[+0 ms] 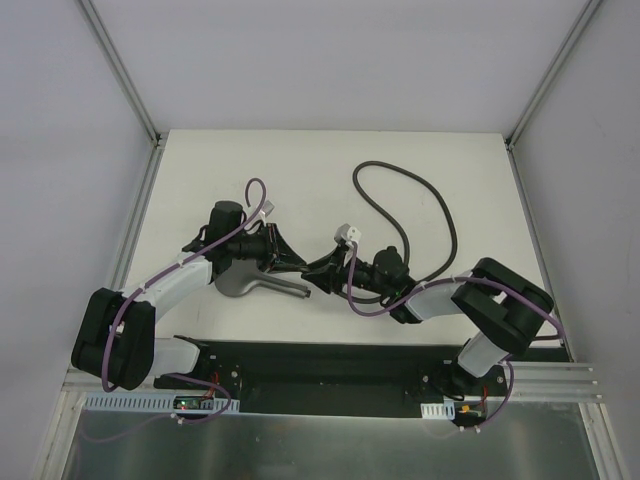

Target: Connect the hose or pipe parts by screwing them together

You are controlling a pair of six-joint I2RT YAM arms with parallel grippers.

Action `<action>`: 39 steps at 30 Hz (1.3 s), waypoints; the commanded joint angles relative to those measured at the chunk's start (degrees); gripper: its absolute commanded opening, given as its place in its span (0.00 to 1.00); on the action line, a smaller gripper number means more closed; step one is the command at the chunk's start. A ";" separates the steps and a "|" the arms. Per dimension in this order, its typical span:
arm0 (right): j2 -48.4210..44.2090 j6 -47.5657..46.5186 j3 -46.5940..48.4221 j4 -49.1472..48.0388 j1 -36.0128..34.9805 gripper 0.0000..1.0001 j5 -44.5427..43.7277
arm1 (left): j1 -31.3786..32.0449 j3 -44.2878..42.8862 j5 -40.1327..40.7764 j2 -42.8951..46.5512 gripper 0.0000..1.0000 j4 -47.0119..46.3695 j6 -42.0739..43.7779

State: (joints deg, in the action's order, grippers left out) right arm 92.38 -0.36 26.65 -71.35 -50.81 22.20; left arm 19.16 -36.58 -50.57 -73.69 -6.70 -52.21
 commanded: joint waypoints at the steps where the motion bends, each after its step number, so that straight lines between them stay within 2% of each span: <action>1: 0.52 2.82 1.47 -8.88 -0.35 0.34 2.24 | 0.27 0.54 -1.11 1.53 0.00 -2.00 -0.97; 5: 1.14 3.61 1.38 -10.30 -0.26 0.35 2.06 | 0.27 0.89 -1.11 1.36 0.00 -2.62 -1.58; 9: 1.84 4.84 1.12 -12.67 -0.17 0.32 1.97 | 0.35 1.16 -1.20 1.44 0.00 -3.32 -2.02; 11: 2.10 5.02 1.21 -13.29 -0.08 0.26 2.15 | 0.27 1.24 -1.20 1.44 0.00 -3.50 -2.02; 12: 1.93 5.02 1.21 -13.37 -0.08 0.15 2.24 | 0.27 1.33 -1.20 1.44 0.00 -3.58 -2.02; 15: 1.40 4.84 0.33 -14.60 -0.08 0.01 1.80 | 0.27 1.68 -0.68 1.88 0.00 -3.76 -2.20; 18: -0.18 4.58 -0.81 -14.78 0.01 0.01 0.57 | 0.27 2.12 0.90 2.50 0.02 -3.59 -2.46; 21: -2.02 3.79 -3.09 -14.08 0.44 0.01 -1.54 | 0.27 1.95 4.31 3.81 0.48 -1.84 -2.38; 22: -3.16 3.35 -3.71 -12.60 0.62 0.01 -2.59 | 0.27 1.77 5.81 4.86 0.71 -0.43 -1.68; 23: -3.69 2.91 -4.41 -11.80 0.79 0.01 -3.03 | 0.18 1.60 6.96 5.57 0.77 1.67 -1.24; 24: -4.31 2.39 -5.20 -10.75 0.88 0.01 -4.25 | 0.27 1.16 8.02 6.79 0.88 2.91 -0.54; 25: -5.44 2.21 -7.04 -10.39 0.97 0.01 -4.79 | 0.27 0.81 11.42 7.33 0.93 4.57 0.78; 26: -6.15 2.12 -7.92 -9.95 1.06 0.01 -5.23 | 0.27 -0.59 13.89 7.86 0.93 10.51 1.66; 29: -9.58 1.94 -11.26 -6.80 1.06 0.01 -7.69 | 0.88 -2.79 25.22 8.30 0.89 20.54 2.46; 31: -13.08 0.98 -12.58 -1.35 1.06 0.01 -9.62 | 1.49 -3.06 32.41 8.47 0.86 24.00 -0.52; 33: -15.37 0.80 -13.29 3.21 1.15 0.01 -10.85 | 2.11 -2.27 35.87 9.61 0.86 26.46 -5.07; 38: -22.50 -2.62 -17.15 5.96 1.06 0.01 -12.00 | 5.09 -1.04 49.74 13.57 0.84 30.77 -15.98; 39: -24.25 -2.89 -17.51 6.66 1.15 0.01 -12.17 | 5.45 -1.56 50.30 13.31 0.81 32.17 -19.13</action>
State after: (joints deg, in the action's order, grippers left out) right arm 73.30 -0.19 11.18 -65.98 -49.95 12.29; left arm 22.98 -37.45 -12.86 -62.89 18.39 -60.45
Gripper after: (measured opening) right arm 0.186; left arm 0.841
